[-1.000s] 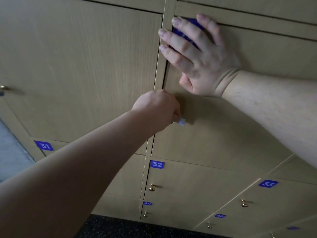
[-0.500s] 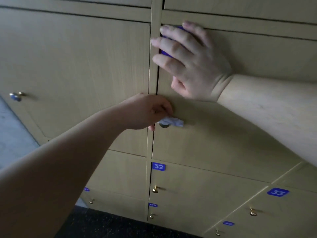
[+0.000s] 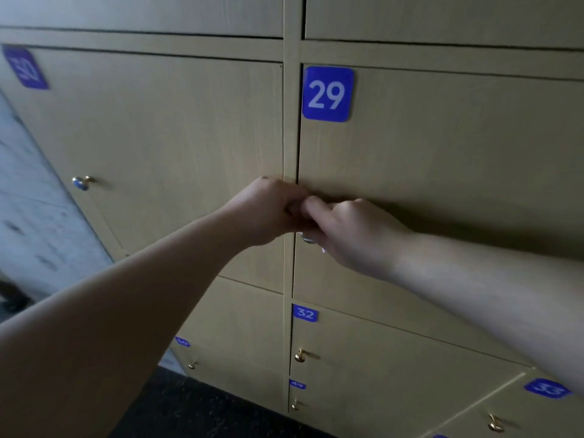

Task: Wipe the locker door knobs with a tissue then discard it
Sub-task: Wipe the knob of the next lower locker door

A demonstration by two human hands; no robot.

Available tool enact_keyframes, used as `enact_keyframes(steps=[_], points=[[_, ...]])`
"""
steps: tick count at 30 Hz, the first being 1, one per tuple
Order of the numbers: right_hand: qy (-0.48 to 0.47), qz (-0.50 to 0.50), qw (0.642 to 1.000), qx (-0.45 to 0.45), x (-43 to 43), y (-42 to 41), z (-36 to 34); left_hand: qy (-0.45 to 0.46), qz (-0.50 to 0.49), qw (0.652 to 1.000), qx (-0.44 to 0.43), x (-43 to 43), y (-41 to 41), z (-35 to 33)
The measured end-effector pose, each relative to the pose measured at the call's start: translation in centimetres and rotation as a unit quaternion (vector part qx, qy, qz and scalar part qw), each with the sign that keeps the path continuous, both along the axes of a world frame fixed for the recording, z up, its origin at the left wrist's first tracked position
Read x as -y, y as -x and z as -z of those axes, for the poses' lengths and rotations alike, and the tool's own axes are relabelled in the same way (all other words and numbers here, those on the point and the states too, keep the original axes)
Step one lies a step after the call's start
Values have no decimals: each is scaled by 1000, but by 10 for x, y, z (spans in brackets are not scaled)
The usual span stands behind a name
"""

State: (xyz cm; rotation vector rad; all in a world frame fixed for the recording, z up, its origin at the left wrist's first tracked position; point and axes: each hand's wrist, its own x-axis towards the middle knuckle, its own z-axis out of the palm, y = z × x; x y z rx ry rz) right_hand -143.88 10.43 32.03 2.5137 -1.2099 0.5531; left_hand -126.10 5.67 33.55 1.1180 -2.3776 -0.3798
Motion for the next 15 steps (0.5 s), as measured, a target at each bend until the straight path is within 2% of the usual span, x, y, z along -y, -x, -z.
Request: enact_keyframes(steps=[3, 5, 7, 10, 13, 15], points=[[-47, 0, 998, 29, -2, -3, 7, 5, 18, 999, 34, 2, -2, -8], [-42, 16, 998, 42, -2, -4, 11, 13, 61, 996, 63, 4, -3, -18], [-53, 38, 995, 69, -2, -4, 16, 44, 95, 994, 44, 5, -5, -31], [-86, 56, 987, 123, -6, -6, 26, 177, 144, 974, -5, 8, -9, -59], [-113, 98, 971, 186, -12, -8, 31, 327, 202, 923, -15, 17, -11, -85], [-134, 118, 965, 193, -17, -11, 34, 418, 201, 886, -18, 28, -12, -96]])
